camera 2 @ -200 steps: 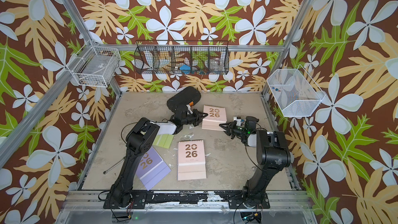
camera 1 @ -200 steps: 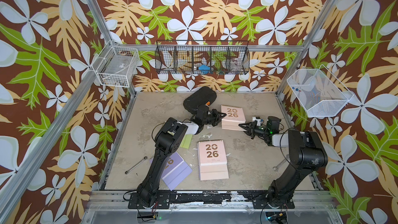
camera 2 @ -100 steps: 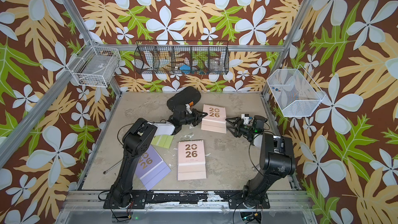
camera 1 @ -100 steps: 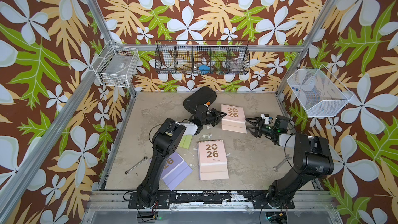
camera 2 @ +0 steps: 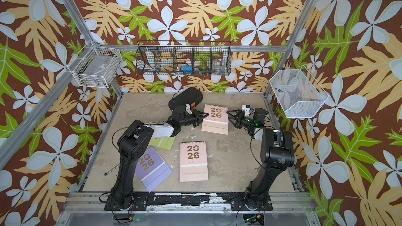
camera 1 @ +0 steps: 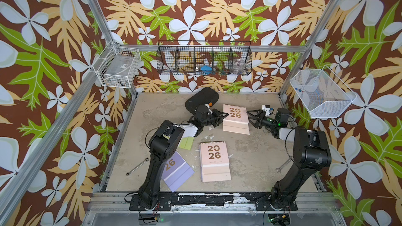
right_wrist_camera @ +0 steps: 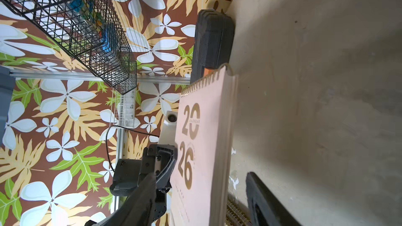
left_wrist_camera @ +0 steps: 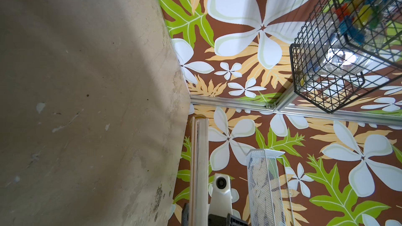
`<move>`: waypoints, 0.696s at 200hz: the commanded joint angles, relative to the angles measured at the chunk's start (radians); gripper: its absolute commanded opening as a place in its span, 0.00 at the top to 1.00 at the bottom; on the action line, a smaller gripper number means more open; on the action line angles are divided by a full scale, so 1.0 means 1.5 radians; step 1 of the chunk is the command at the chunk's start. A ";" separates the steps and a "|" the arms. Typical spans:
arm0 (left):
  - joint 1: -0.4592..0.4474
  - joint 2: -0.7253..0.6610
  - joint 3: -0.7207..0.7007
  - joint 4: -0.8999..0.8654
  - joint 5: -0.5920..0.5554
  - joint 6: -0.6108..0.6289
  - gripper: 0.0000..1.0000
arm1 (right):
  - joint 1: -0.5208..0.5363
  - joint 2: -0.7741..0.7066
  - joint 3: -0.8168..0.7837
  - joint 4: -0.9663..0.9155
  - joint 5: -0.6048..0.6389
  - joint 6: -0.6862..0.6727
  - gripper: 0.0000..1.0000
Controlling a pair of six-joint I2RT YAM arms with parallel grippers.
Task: Stack the calendars
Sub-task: Place the calendar at the calendar.
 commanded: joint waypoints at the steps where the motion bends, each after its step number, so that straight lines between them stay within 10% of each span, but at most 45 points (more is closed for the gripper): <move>1: -0.001 -0.016 -0.007 0.038 0.013 0.008 0.94 | 0.013 0.010 0.008 0.076 -0.006 0.054 0.45; 76: -0.001 -0.049 -0.052 0.060 0.015 0.000 0.88 | 0.037 -0.010 -0.012 0.119 0.009 0.088 0.79; 139: 0.000 -0.107 -0.117 0.050 0.006 0.020 0.45 | 0.037 -0.077 -0.077 0.121 0.022 0.083 0.89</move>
